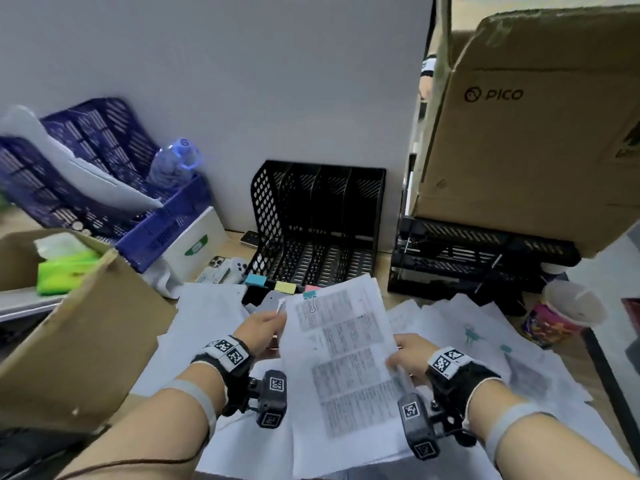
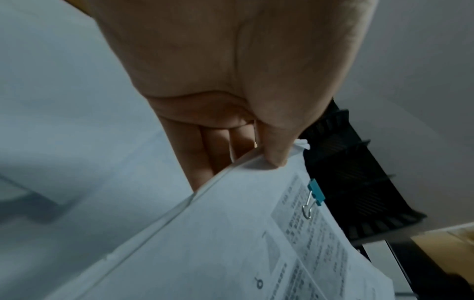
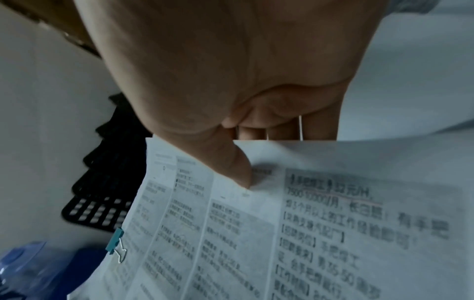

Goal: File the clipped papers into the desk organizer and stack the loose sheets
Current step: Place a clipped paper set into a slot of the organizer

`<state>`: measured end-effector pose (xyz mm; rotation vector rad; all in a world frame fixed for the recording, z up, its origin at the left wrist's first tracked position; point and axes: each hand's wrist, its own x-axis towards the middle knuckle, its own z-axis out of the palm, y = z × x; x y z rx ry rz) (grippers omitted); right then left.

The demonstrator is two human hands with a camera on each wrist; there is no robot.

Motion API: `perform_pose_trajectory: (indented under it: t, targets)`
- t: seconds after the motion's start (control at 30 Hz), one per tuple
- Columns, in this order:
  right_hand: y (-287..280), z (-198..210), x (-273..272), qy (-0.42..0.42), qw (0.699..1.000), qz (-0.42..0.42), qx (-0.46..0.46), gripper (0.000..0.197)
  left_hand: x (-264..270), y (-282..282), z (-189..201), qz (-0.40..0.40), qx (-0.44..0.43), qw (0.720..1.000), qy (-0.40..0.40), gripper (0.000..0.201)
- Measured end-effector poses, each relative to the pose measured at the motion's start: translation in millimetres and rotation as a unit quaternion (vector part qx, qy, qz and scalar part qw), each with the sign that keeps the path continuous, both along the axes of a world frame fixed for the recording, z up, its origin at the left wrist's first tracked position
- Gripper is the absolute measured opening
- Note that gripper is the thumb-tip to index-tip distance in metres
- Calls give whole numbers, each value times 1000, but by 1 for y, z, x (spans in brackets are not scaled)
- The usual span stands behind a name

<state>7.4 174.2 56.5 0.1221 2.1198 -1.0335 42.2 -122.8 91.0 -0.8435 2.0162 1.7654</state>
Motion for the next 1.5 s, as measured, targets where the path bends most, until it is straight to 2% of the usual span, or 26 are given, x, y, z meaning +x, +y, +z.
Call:
perform_pose_trajectory:
  t: [0.1,0.2,0.27,0.4,0.5,0.57,0.63,0.73,0.87,1.0,1.07,1.13,1.2,1.27,1.3,1.37,1.5]
  targets:
    - [-35,17,0,27,999,44,9,38,13,-25,7,39,-19,999,-4,40]
    - [-62,29,1,55,996,68,13,37,30,-41,18,43,-24,999,8,26]
    - [-77,32,3,63,996,58,-10,41,43,-49,23,34,-15,999,8,14]
    - [-105,34,-5,101,992,20,-76,37,70,-60,20,-11,-19,1000,10,23]
    - [-128,40,-13,110,985,1,-132,39,86,-68,14,-2,-38,999,26,19]
    - [-143,50,-16,98,983,-3,-158,34,90,-72,13,9,-72,996,58,17]
    - [-155,63,-25,124,984,-4,-130,35,86,-78,14,33,-121,989,81,20]
    - [-170,94,-40,158,981,-8,-116,53,73,-84,23,88,-185,971,120,16]
    - [-192,152,-57,45,968,-5,-249,37,41,-99,34,127,-282,934,181,19]
    - [-216,219,-73,36,959,22,-282,47,4,-108,42,143,-298,909,256,24]
    - [-230,241,-83,32,959,34,-279,51,-13,-108,50,125,-301,900,290,29]
    - [-246,254,-95,35,964,20,-262,58,-29,-108,57,118,-270,900,320,44]
    - [-262,259,-110,70,972,-16,-224,38,-45,-108,57,121,-254,902,329,52]
    - [-271,257,-126,166,978,-17,-128,17,-58,-108,53,123,-235,909,323,52]
    - [-277,253,-136,215,974,-8,-65,18,-68,-111,47,119,-219,914,320,54]
    - [-282,248,-149,277,961,13,3,27,-82,-114,37,92,-202,924,312,59]
    - [-289,235,-164,318,946,52,24,35,-106,-117,21,18,-171,944,282,56]
